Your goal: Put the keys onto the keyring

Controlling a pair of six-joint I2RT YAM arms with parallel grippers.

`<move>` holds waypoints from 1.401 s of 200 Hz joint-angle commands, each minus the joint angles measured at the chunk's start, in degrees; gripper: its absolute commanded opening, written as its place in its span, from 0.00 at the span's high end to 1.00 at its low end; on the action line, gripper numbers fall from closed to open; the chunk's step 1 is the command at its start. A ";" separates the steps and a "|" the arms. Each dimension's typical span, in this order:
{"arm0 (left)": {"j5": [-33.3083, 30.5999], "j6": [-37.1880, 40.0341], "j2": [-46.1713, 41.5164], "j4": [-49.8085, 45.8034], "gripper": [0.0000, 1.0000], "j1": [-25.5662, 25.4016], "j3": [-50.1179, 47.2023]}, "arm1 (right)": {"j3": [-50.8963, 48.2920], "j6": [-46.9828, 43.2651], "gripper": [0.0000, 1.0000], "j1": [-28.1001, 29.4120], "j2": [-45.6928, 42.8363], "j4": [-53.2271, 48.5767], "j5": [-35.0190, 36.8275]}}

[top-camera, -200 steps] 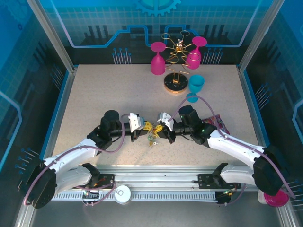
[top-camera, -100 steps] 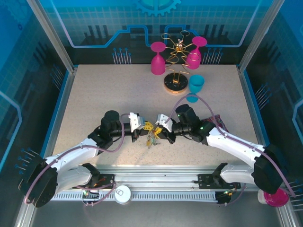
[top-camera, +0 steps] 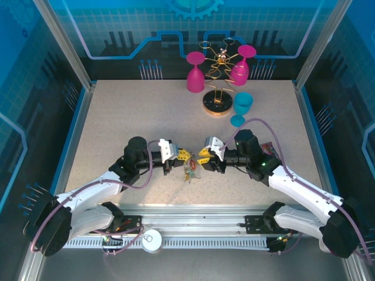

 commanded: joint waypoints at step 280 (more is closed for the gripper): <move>-4.02 15.86 -1.38 -26.29 0.82 -0.11 9.63 | 17.23 -18.62 1.00 4.70 11.34 -22.76 3.69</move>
